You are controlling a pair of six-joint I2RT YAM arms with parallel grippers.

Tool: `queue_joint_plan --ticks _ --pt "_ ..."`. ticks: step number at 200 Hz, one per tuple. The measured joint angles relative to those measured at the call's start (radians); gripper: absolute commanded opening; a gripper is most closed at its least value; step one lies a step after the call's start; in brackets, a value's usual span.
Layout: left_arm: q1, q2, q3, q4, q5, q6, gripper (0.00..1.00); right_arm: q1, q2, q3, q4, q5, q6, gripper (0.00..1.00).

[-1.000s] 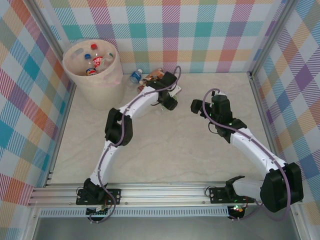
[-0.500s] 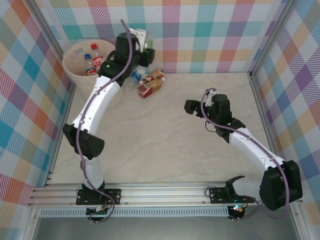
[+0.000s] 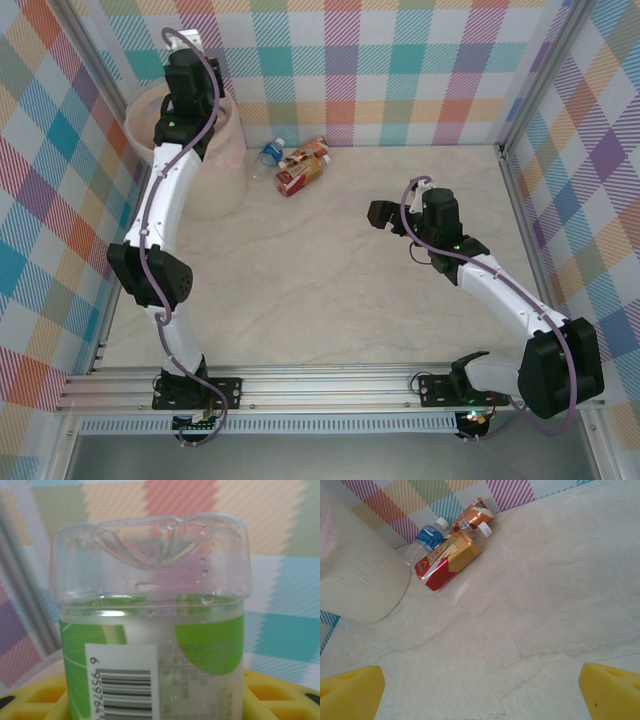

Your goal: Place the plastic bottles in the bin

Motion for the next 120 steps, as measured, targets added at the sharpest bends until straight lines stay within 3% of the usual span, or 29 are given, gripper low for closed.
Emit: queue_joint_plan --ticks 72,83,120 --pt "0.150 0.055 -0.069 0.056 -0.067 0.000 0.60 0.000 0.000 0.005 -0.007 0.003 0.003 1.00" --pt "0.164 0.073 -0.069 0.063 -0.079 0.001 0.63 0.000 0.000 0.009 -0.010 0.004 0.003 1.00" --pt "0.193 0.168 0.011 0.002 -0.130 -0.002 0.89 0.000 0.000 0.016 -0.014 0.012 0.003 1.00"
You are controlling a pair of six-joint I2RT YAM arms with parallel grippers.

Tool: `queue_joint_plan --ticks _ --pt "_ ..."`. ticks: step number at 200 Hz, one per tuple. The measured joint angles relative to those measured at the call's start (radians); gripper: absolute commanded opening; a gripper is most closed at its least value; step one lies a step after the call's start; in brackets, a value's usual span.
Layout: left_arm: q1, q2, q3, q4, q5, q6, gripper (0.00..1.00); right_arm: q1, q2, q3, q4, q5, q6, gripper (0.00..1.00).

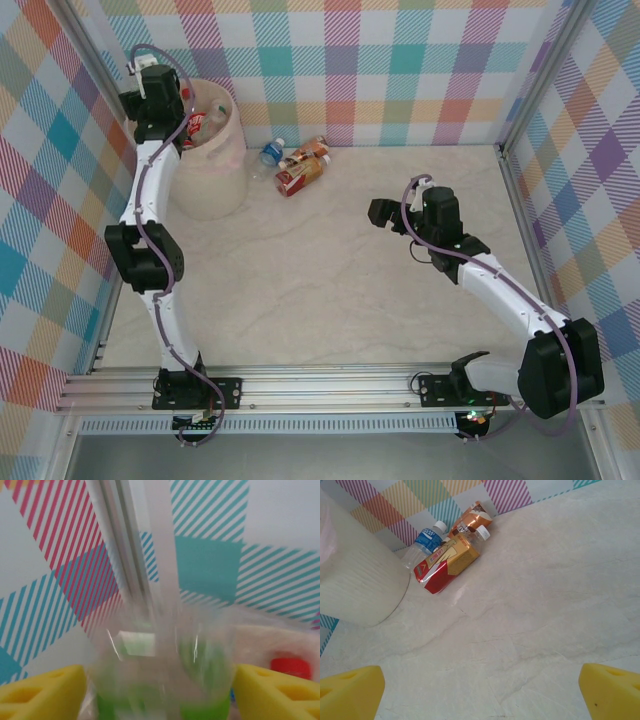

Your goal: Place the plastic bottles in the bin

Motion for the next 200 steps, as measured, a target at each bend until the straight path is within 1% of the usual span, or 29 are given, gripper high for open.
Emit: queue_joint_plan --ticks 19,36,74,112,136,173,200 --pt "0.001 0.054 0.108 -0.085 -0.030 -0.019 0.93 0.000 0.000 0.002 -0.008 0.000 0.000 1.00" --pt "0.001 0.063 0.166 -0.140 -0.042 -0.037 0.95 0.000 0.000 0.007 -0.014 0.000 0.000 1.00" --pt "0.000 0.047 0.206 -0.202 -0.032 -0.089 0.99 0.000 0.000 0.013 -0.013 -0.001 0.000 1.00" --pt "0.000 0.032 0.206 -0.289 0.024 -0.172 1.00 0.000 0.001 0.013 -0.008 0.000 -0.001 1.00" --pt "0.000 0.003 0.202 -0.340 0.092 -0.237 1.00 0.000 0.006 0.013 0.006 0.000 -0.001 1.00" --pt "-0.015 -0.070 0.172 -0.354 0.172 -0.292 1.00 0.000 0.009 0.013 0.021 0.000 0.005 1.00" --pt "-0.048 -0.113 0.150 -0.348 0.212 -0.308 1.00 0.000 0.008 0.013 0.024 0.003 0.013 1.00"
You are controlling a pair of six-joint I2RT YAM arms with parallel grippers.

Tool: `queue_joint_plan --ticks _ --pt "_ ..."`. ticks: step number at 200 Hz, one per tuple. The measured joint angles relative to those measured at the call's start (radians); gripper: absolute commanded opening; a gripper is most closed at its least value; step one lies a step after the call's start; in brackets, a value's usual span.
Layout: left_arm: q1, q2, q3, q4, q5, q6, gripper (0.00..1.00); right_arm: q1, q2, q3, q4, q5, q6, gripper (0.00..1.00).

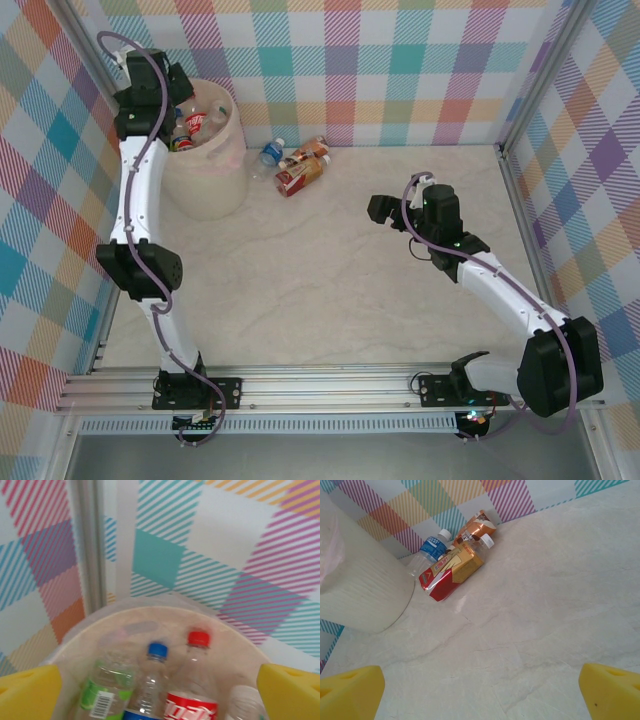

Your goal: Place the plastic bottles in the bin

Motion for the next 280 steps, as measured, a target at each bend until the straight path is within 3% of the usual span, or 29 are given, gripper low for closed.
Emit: queue_joint_plan --ticks 118,185,230,280 --pt "-0.246 -0.058 -0.087 0.070 0.159 -0.015 1.00 0.000 -0.046 -0.010 0.004 0.013 0.002 1.00" --pt "-0.374 -0.049 -0.116 0.135 0.312 -0.027 1.00 0.000 -0.061 -0.027 0.004 0.012 0.014 1.00" --pt "-0.408 0.092 -0.072 0.183 0.385 -0.048 1.00 0.000 -0.089 -0.044 -0.001 0.031 0.022 1.00" --pt "-0.411 0.314 0.000 0.180 0.379 -0.043 1.00 0.000 -0.089 -0.044 -0.021 0.064 0.022 1.00"
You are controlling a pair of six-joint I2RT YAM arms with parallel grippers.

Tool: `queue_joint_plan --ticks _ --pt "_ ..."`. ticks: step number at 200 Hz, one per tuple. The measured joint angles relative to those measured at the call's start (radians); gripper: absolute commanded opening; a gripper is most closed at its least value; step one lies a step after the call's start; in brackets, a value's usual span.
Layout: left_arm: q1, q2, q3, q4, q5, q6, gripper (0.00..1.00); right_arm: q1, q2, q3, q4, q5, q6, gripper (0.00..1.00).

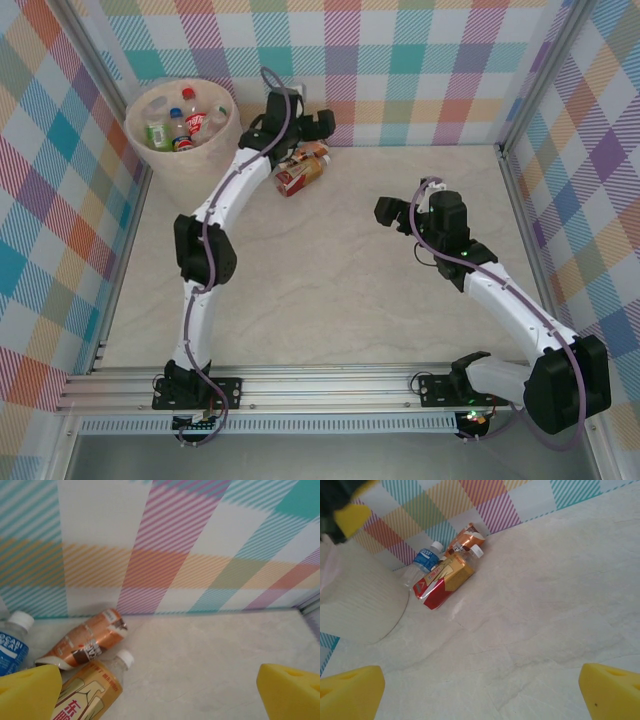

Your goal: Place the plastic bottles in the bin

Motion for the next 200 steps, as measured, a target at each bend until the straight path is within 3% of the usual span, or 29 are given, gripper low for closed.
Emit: queue_joint_plan --ticks 43,133,176,200 --pt "0.000 0.156 0.113 -0.067 -0.036 0.092 1.00 0.000 0.004 0.000 -0.018 0.018 0.000 1.00" --pt "0.000 0.360 0.269 -0.221 -0.197 0.494 1.00 0.000 0.037 0.021 -0.045 0.019 0.000 1.00" --pt "0.017 0.408 0.271 -0.265 -0.220 0.526 1.00 0.000 0.037 0.025 -0.061 0.024 0.004 1.00" --pt "0.036 0.410 0.278 -0.306 -0.162 0.523 1.00 0.000 0.038 0.025 -0.073 0.033 0.005 1.00"
